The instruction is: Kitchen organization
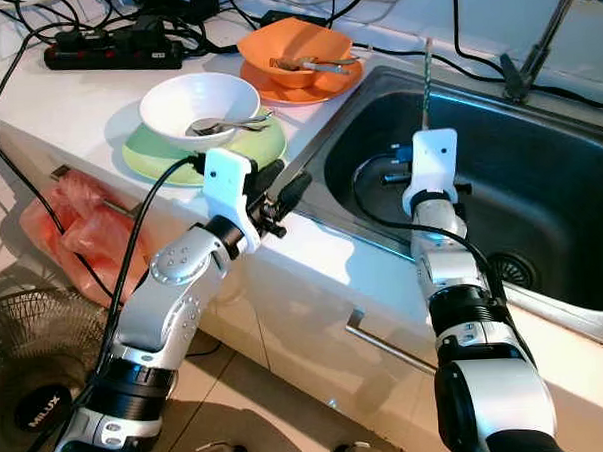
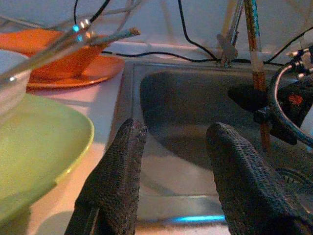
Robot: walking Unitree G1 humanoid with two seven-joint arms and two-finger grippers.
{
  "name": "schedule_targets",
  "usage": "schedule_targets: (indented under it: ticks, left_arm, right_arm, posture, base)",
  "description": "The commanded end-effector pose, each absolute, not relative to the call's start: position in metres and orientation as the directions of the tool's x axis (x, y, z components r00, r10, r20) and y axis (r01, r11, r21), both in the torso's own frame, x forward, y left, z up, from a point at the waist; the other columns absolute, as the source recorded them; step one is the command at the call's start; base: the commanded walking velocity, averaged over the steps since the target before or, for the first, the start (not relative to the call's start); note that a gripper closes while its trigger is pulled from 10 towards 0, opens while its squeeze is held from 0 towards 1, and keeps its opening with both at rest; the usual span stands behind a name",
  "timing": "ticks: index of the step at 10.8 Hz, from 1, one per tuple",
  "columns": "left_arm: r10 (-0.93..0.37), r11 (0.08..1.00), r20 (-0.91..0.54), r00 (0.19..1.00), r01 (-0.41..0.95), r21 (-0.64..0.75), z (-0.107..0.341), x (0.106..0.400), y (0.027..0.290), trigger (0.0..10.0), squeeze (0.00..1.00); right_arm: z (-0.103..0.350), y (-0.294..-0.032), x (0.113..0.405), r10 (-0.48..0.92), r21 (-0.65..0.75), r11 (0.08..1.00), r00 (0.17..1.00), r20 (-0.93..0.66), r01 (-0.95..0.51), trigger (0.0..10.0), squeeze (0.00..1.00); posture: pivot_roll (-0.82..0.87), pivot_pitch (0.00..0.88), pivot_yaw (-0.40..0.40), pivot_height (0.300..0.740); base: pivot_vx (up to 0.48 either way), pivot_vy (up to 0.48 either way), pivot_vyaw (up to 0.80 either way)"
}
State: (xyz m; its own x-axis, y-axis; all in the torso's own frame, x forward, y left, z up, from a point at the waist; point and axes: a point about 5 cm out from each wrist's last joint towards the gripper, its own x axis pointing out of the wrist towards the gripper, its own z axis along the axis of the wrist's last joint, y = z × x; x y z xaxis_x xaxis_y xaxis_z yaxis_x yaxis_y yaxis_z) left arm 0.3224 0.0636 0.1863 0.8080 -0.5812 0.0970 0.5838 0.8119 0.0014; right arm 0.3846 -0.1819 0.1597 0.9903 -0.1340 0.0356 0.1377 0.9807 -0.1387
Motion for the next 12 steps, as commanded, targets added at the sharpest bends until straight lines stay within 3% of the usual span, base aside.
schedule_targets:
  ticks: [1, 3, 4, 5, 6, 12]
  left_arm:
    - [-0.596, 0.802, 0.084, 0.799, 0.597, 0.008, 0.185, 0.320, 0.060, 10.0, 0.00]
    - [-0.594, 0.804, 0.075, 0.801, 0.595, 0.004, 0.184, 0.319, 0.061, 10.0, 0.00]
    - [-0.594, 0.804, 0.071, 0.801, 0.595, 0.005, 0.184, 0.319, 0.061, 10.0, 0.00]
    - [-0.593, 0.804, 0.068, 0.802, 0.595, 0.005, 0.183, 0.319, 0.061, 10.0, 0.00]
    - [-0.593, 0.805, 0.068, 0.803, 0.594, 0.006, 0.183, 0.318, 0.061, 10.0, 0.00]
    - [-0.602, 0.798, 0.065, 0.796, 0.603, 0.011, 0.182, 0.315, 0.059, 10.0, 0.00]
  right_arm:
    - [0.158, -0.182, 0.386, -0.143, -0.120, 0.982, 0.990, 0.012, 0.143, 10.0, 0.00]
    - [0.154, -0.181, 0.385, -0.142, -0.113, 0.984, 0.990, -0.001, 0.141, 10.0, 0.00]
    - [0.151, -0.182, 0.384, -0.144, -0.111, 0.984, 0.989, -0.010, 0.142, 10.0, 0.09]
    - [0.147, -0.183, 0.383, -0.143, -0.105, 0.985, 0.989, -0.026, 0.139, 10.0, 0.25]
    - [0.145, -0.182, 0.382, -0.146, -0.087, 0.986, 0.989, -0.031, 0.143, 10.0, 1.00]
    - [0.146, -0.179, 0.381, -0.132, -0.081, 0.988, 0.991, -0.018, 0.130, 10.0, 1.00]
  posture:
    - [0.06, 0.107, -0.037, 0.740]
    - [0.07, 0.113, -0.035, 0.740]
    - [0.07, 0.113, -0.035, 0.740]
    - [0.07, 0.112, -0.034, 0.740]
    - [0.07, 0.109, -0.034, 0.740]
    - [0.07, 0.097, -0.034, 0.740]
  base:
    - [0.000, 0.000, 0.00]
    - [0.000, 0.000, 0.00]
    - [0.000, 0.000, 0.00]
    - [0.000, 0.000, 0.00]
    - [0.000, 0.000, 0.00]
    - [0.000, 0.000, 0.00]
